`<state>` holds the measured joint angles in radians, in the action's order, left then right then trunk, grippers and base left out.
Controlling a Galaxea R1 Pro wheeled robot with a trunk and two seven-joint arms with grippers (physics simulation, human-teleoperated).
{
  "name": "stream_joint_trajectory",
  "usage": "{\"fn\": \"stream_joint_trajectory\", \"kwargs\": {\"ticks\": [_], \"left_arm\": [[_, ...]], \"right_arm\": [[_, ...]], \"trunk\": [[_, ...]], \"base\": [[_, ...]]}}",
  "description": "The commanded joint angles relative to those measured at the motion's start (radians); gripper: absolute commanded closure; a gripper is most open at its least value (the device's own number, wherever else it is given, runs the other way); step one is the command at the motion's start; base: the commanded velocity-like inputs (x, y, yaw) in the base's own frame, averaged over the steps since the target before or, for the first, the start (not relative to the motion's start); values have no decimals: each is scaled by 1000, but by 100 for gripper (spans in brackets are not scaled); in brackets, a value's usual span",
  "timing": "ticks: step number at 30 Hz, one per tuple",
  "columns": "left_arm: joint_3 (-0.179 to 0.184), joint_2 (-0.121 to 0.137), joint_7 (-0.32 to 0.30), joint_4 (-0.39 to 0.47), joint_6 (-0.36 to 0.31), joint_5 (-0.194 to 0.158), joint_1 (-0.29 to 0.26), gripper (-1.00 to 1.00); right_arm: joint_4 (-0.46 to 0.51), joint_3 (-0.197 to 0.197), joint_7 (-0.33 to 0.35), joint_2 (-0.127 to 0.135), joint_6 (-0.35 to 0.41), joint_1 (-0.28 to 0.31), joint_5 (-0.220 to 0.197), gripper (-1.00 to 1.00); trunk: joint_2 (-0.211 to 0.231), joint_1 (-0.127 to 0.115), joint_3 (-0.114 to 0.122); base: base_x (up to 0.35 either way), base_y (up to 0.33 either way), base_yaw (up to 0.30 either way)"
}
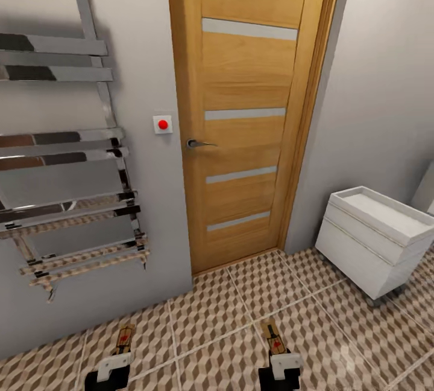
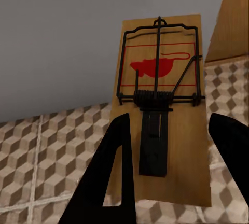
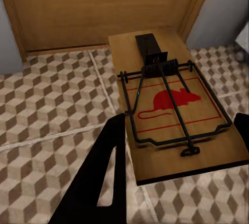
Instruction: Take the four mousetraps from the cabinet in the bathroom and place them on the bathroom floor. Make sure all four end up on the same floor surface, and ensure that at least two of them are either under or directly next to the same bathroom sink.
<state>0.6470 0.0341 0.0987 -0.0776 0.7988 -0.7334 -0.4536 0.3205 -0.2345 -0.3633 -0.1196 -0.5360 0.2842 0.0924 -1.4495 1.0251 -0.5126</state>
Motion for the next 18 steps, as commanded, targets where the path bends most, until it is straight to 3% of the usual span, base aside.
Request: {"fn": "stream_joint_trajectory", "kwargs": {"ticks": [1,18], "left_arm": [[6,0,10,-2,3,6,-1,100],[6,0,10,-2,3,6,0,100]], "right_arm": [[-1,-3,-10,0,0,1,8,100],[-1,-3,-10,0,1,1,8,100]], "trunk": [[-1,0,-1],[-1,0,-1]], "base": [[0,-164,-295],[0,-106,-295]]}}
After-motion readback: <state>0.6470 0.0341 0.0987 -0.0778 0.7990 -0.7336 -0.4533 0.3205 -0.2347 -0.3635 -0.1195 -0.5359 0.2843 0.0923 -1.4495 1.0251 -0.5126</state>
